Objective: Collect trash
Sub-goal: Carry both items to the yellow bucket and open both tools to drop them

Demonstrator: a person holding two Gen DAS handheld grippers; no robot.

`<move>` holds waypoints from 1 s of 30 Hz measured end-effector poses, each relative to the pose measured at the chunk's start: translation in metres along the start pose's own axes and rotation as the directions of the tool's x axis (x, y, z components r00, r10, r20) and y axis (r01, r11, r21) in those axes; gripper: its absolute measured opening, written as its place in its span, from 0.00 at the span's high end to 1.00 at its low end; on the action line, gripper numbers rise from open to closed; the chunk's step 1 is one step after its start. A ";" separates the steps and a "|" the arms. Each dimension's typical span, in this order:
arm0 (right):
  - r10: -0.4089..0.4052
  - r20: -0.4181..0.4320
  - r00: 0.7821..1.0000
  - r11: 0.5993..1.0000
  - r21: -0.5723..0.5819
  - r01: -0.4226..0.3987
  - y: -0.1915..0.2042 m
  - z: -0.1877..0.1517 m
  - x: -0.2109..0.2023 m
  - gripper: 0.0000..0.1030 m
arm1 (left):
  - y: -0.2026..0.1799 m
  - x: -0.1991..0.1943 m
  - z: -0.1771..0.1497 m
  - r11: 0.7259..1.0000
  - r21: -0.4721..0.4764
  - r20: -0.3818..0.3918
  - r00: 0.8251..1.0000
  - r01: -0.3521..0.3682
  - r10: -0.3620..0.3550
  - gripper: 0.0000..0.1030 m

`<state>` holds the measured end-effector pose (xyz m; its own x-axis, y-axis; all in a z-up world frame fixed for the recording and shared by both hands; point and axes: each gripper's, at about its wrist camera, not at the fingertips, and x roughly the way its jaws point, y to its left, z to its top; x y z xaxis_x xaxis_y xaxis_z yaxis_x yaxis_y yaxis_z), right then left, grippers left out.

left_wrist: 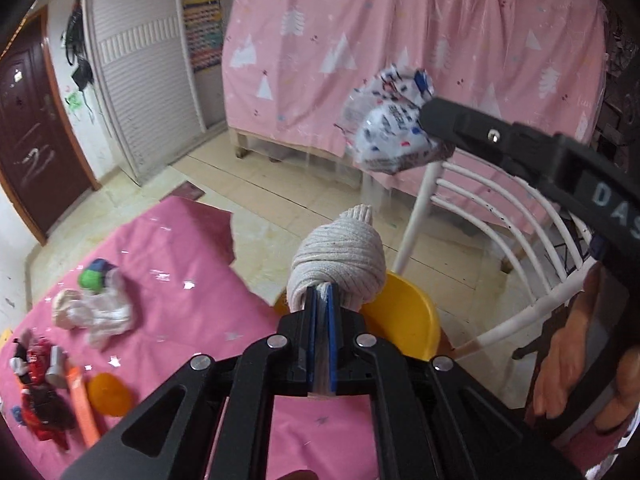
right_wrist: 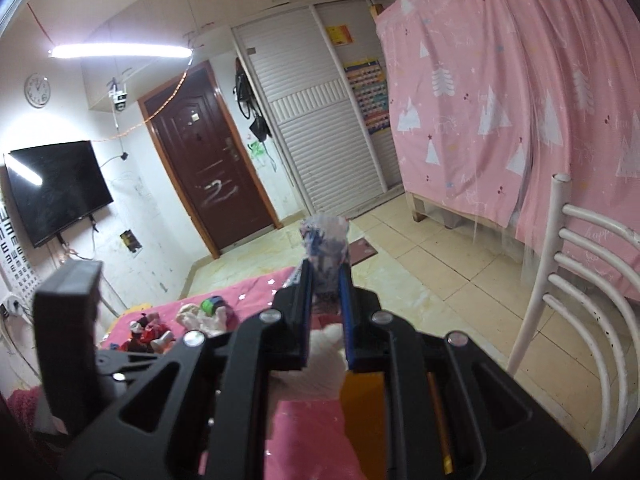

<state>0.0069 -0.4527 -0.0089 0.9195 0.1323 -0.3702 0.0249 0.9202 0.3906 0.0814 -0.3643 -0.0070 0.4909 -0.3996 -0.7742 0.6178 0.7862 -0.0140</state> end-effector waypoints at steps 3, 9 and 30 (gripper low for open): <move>-0.021 -0.014 1.000 1.000 0.022 0.021 -0.010 -0.002 0.007 0.88 | -0.006 0.013 -0.003 0.999 0.018 -0.024 0.999 0.043 -0.043 1.00; -0.063 -0.058 0.996 0.997 0.029 0.064 -0.023 -0.008 0.021 0.88 | 0.010 0.005 -0.012 0.999 -0.048 -0.018 0.999 0.025 -0.026 0.37; -0.138 -0.180 0.974 0.990 -0.049 0.131 -0.011 -0.029 0.051 0.50 | 0.204 -0.179 -0.086 0.896 -0.380 0.168 0.935 -0.231 0.312 0.27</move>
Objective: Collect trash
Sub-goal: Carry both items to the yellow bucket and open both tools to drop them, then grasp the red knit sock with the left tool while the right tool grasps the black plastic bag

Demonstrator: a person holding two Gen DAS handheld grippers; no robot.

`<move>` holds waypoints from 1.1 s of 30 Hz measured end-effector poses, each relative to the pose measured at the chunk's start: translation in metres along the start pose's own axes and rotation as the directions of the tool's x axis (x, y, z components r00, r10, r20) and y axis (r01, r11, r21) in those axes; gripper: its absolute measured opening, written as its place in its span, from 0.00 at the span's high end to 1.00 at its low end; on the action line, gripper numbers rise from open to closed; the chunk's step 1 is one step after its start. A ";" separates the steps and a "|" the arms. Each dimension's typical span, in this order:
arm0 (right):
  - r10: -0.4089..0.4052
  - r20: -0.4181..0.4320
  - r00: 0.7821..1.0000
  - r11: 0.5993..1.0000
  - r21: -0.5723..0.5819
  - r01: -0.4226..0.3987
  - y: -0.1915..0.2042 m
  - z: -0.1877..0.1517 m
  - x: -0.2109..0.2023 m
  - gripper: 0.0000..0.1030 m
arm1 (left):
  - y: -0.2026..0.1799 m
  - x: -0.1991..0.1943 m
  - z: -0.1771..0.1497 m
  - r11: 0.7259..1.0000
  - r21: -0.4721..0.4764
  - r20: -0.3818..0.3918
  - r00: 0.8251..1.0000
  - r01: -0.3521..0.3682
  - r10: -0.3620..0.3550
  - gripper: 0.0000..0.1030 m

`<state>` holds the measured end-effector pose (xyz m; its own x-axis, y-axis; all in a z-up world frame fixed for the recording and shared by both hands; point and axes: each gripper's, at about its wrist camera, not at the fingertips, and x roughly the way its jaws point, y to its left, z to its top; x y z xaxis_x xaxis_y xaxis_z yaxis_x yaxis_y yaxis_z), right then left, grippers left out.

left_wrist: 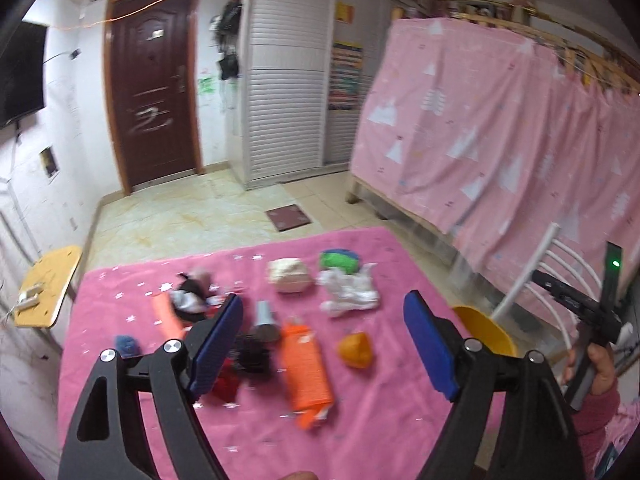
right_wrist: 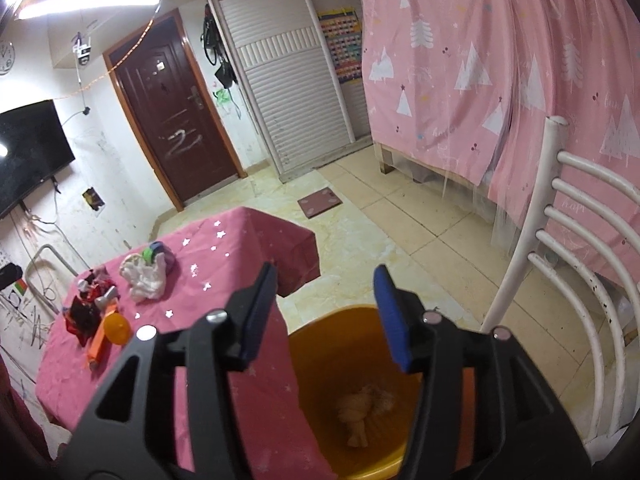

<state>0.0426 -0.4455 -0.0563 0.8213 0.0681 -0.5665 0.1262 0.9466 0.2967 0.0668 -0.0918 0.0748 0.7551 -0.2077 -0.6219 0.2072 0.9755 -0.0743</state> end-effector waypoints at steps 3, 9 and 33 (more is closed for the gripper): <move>0.019 0.014 1.000 1.000 -0.025 -0.018 0.016 0.003 -0.003 0.47 | 0.036 0.001 -0.002 0.997 -0.051 -0.011 0.998 -0.061 0.061 0.27; 0.089 0.013 0.996 0.987 -0.134 -0.086 0.075 0.006 0.000 0.45 | 0.081 0.009 -0.010 0.988 -0.119 -0.043 0.994 -0.103 0.098 0.27; 0.375 -0.257 0.891 0.775 -0.441 -0.453 0.295 -0.061 0.043 0.36 | 0.135 0.105 -0.063 0.921 -0.385 -0.283 0.957 -0.050 -0.066 0.65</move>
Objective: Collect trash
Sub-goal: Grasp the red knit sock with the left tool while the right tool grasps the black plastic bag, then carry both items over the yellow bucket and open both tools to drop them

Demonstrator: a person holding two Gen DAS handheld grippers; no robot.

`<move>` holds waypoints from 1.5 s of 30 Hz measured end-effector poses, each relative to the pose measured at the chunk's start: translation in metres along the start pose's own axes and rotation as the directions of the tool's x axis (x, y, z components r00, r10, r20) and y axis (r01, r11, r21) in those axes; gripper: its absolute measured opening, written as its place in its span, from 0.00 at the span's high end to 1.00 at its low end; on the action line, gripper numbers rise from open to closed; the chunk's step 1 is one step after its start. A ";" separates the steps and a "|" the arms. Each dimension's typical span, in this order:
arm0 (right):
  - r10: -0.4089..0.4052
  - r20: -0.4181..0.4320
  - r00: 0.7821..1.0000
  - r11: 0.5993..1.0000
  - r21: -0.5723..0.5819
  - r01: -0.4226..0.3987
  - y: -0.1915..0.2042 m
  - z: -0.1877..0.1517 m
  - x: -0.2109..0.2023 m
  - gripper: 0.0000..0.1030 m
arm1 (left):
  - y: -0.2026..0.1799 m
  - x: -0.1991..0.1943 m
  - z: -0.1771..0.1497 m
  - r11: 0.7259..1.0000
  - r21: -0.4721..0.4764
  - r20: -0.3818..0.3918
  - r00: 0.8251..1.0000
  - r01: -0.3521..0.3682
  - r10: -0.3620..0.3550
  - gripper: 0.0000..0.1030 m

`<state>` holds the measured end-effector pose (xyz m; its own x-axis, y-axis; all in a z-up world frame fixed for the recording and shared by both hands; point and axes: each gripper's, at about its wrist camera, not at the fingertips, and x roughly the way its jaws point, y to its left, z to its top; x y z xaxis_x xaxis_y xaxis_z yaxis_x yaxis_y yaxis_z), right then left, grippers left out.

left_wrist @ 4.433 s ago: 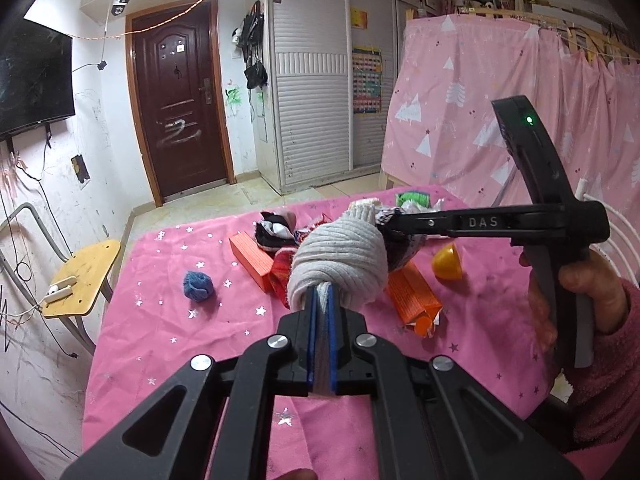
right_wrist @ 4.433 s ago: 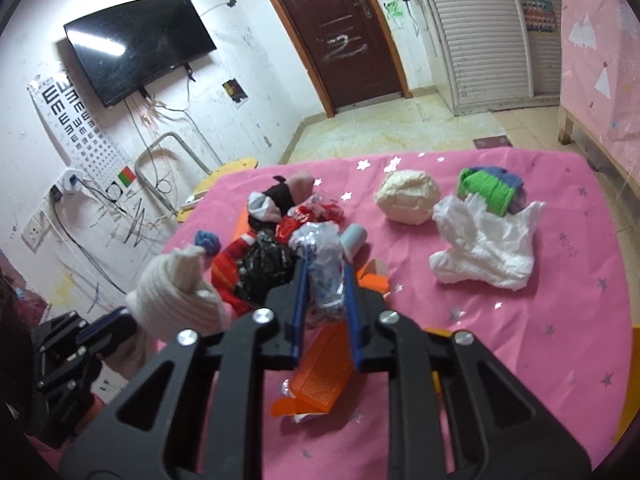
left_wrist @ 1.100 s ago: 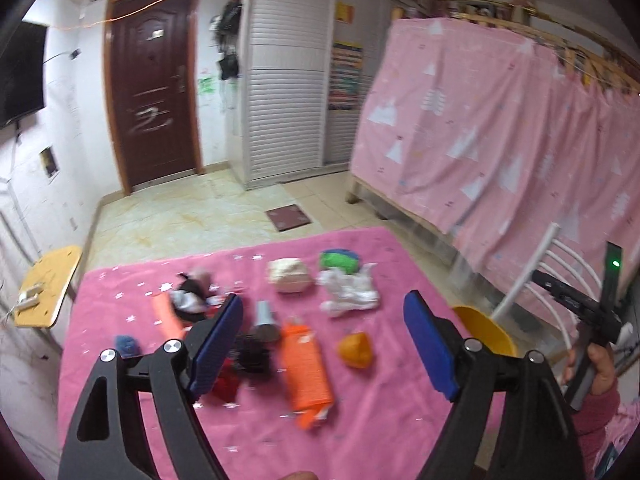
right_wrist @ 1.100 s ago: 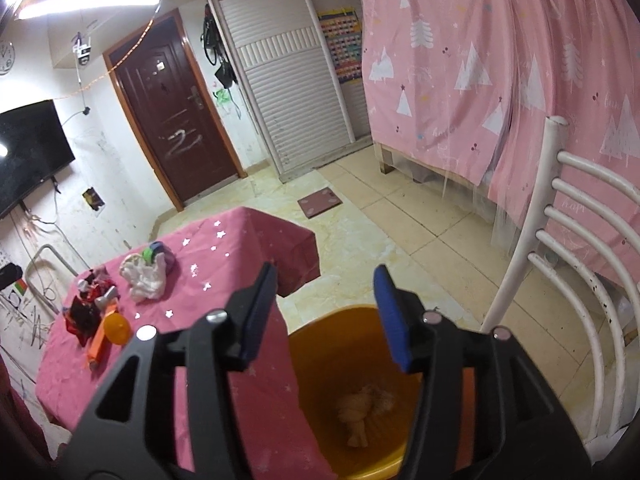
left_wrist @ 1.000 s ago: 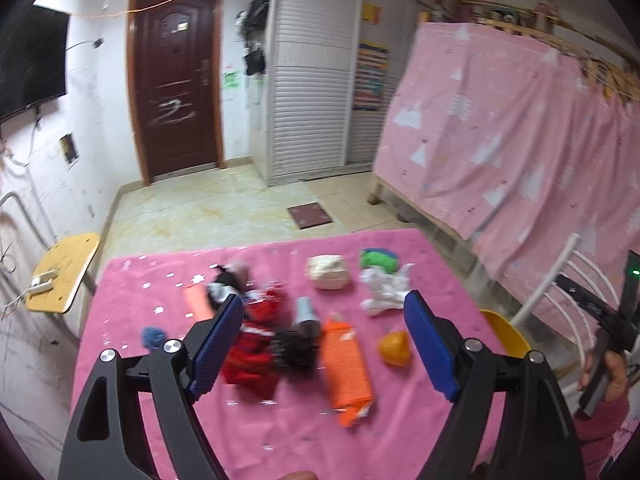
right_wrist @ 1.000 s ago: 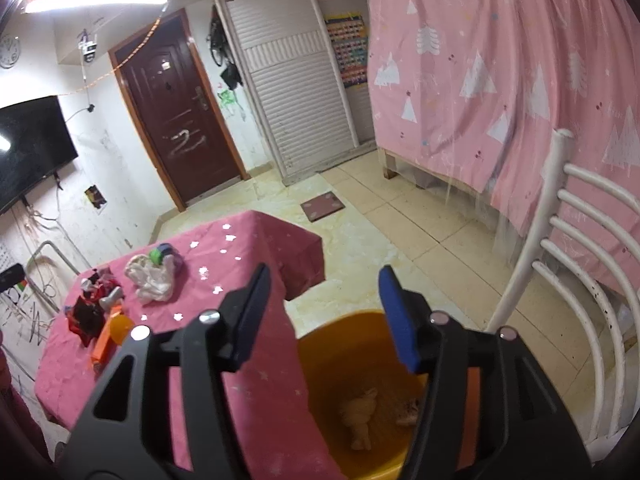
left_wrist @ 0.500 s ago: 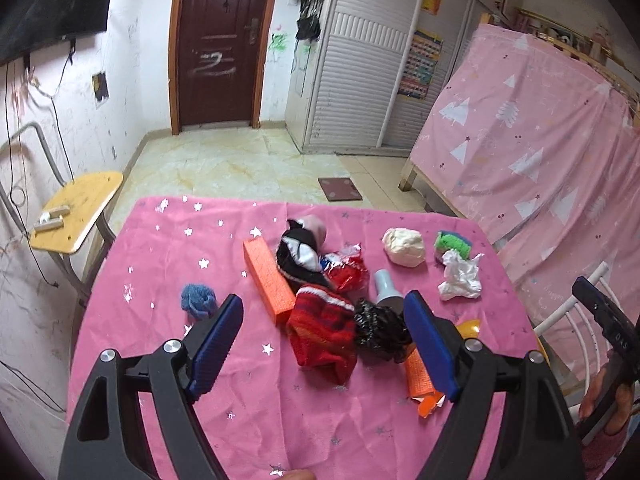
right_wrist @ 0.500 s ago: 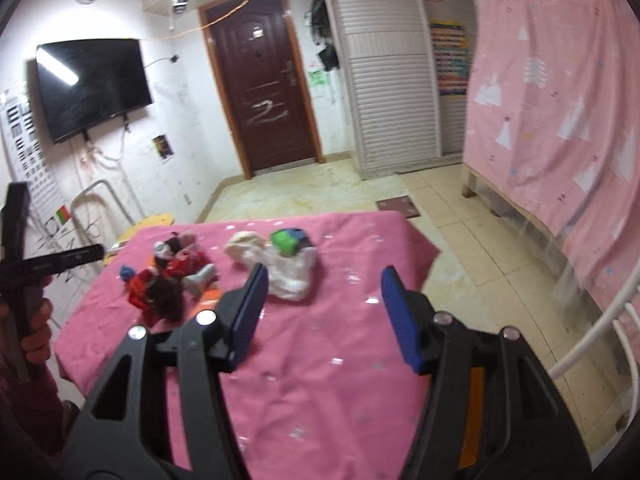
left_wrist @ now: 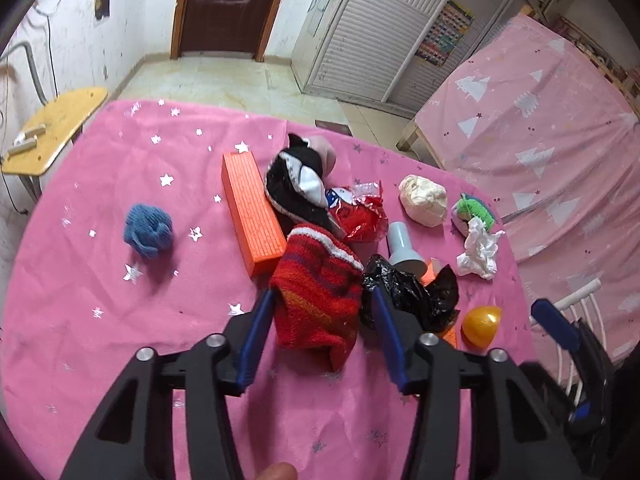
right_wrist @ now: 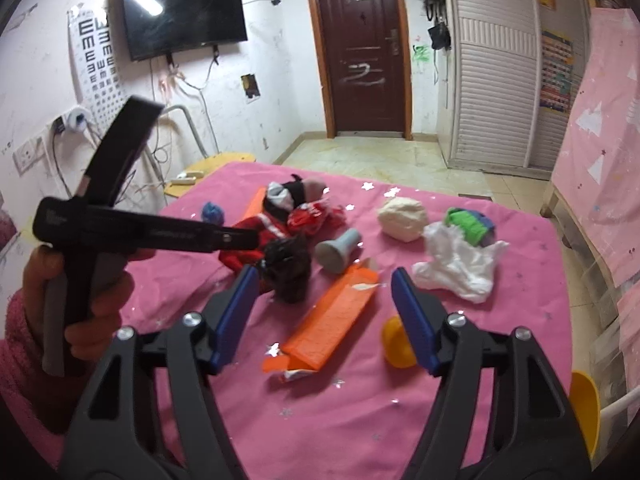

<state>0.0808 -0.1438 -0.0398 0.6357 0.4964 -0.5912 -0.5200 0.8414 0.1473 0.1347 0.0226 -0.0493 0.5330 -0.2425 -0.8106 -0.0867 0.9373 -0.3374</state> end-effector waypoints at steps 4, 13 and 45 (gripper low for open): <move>0.016 -0.029 0.999 0.999 -0.029 -0.017 0.011 0.000 0.012 0.35 | 0.004 0.009 -0.001 1.000 -0.027 0.000 1.000 0.012 -0.012 0.97; 0.005 -0.094 0.996 0.999 -0.051 -0.010 0.022 0.005 0.046 0.35 | 0.000 -0.033 -0.003 1.000 -0.011 0.131 0.991 -0.015 0.016 0.99; 0.003 -0.037 0.999 0.997 -0.081 -0.006 0.036 0.018 0.047 0.81 | 0.011 -0.072 -0.002 0.995 -0.040 0.260 0.961 -0.090 0.097 0.99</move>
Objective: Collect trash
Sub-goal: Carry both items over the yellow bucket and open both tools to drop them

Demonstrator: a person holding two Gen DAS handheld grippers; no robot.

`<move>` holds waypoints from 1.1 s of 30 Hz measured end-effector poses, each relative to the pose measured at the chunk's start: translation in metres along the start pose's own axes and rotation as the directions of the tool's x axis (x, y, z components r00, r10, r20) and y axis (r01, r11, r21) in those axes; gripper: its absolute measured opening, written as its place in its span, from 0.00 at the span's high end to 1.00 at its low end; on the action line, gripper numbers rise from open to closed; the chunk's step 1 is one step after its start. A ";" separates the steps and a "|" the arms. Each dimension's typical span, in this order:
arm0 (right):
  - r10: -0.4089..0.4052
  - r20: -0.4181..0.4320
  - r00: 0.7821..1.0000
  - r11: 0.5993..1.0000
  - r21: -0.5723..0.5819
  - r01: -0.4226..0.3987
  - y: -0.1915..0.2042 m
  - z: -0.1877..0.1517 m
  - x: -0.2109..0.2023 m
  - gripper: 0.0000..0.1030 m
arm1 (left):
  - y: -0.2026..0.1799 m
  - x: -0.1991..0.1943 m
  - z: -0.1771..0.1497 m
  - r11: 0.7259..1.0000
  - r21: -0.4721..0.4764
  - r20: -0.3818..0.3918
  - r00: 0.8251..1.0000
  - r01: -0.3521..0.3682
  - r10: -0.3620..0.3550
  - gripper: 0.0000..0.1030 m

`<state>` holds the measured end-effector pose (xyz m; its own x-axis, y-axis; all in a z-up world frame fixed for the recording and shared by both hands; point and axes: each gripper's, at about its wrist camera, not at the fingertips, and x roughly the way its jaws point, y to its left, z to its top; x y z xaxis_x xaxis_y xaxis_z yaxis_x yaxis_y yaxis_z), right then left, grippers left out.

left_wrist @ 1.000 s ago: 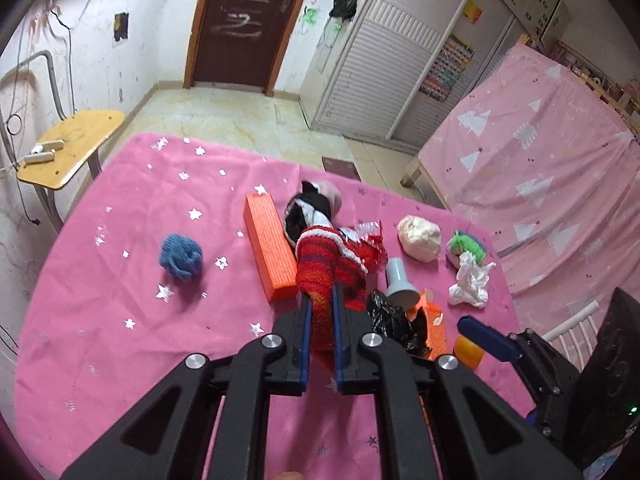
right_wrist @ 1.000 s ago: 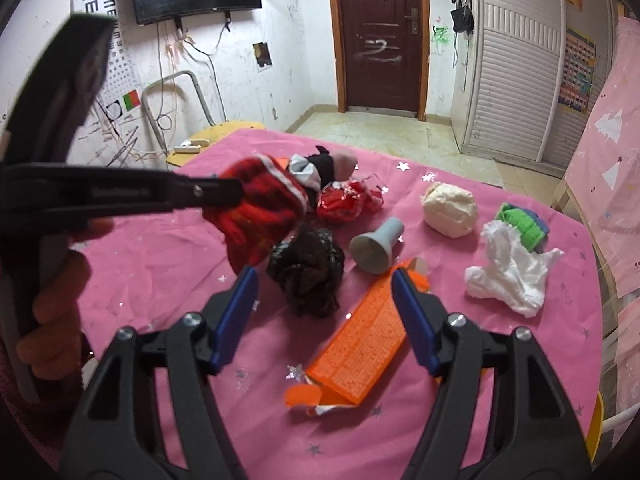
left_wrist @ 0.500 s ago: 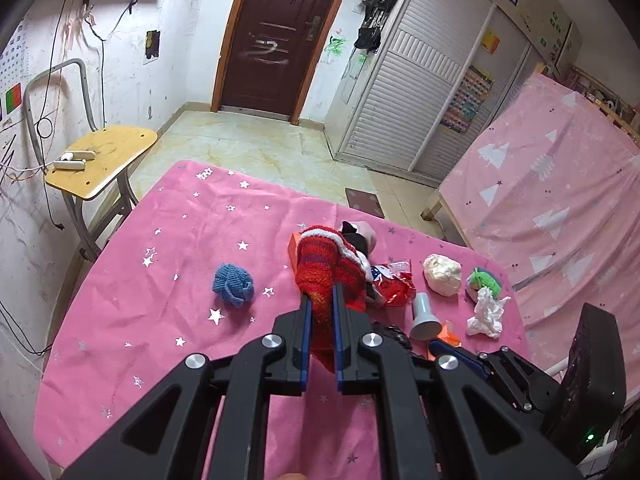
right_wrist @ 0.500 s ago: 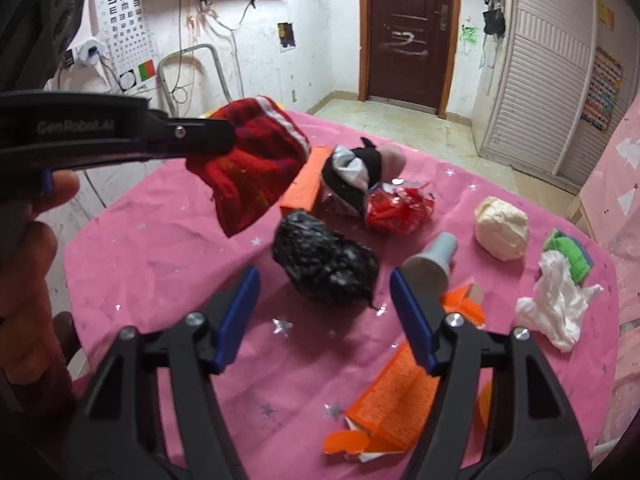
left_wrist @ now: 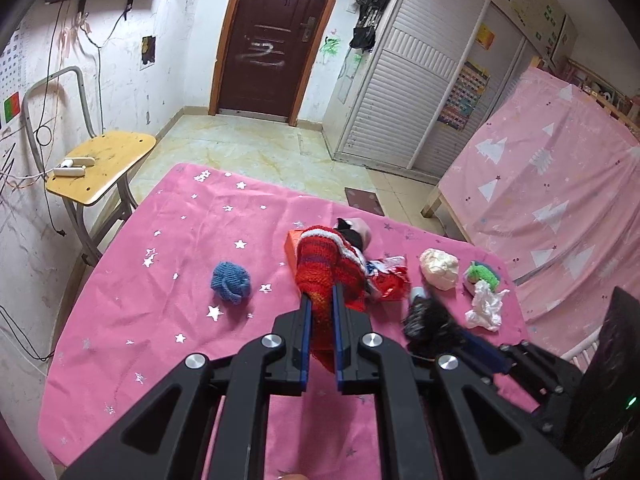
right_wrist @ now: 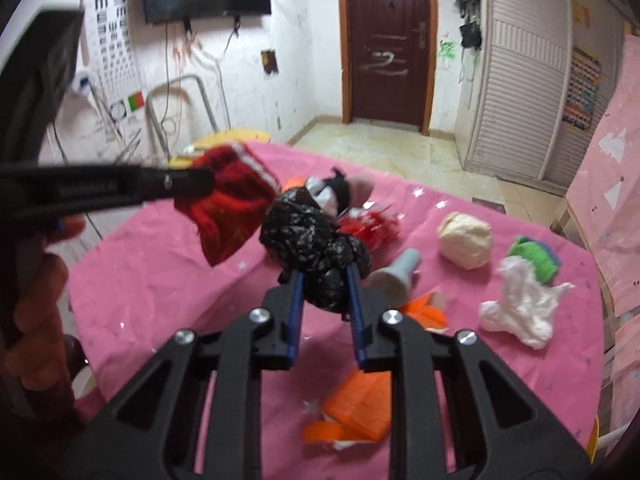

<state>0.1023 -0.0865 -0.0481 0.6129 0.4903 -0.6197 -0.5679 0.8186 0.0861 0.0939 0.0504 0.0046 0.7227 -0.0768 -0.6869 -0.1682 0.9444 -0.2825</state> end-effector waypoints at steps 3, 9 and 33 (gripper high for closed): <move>-0.036 0.065 0.997 0.998 0.048 0.033 -0.023 0.001 -0.033 0.81 | -0.017 -0.005 0.001 0.999 0.025 -0.009 0.999 0.034 -0.034 0.99; -0.178 0.161 0.971 0.976 0.154 0.154 -0.081 -0.007 -0.100 0.81 | -0.071 -0.015 0.000 0.985 0.122 -0.015 0.992 0.123 -0.123 0.99; -0.508 0.074 0.858 0.809 0.384 0.445 -0.225 -0.092 -0.211 0.81 | -0.267 0.036 -0.050 0.850 0.313 -0.267 0.898 0.424 -0.349 0.99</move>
<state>0.0505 -0.4019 -0.0089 0.8548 0.0275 -0.5183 0.0245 0.9954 0.0931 0.1307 -0.2202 0.0219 0.5290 -0.4841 -0.6970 0.3731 0.8704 -0.3214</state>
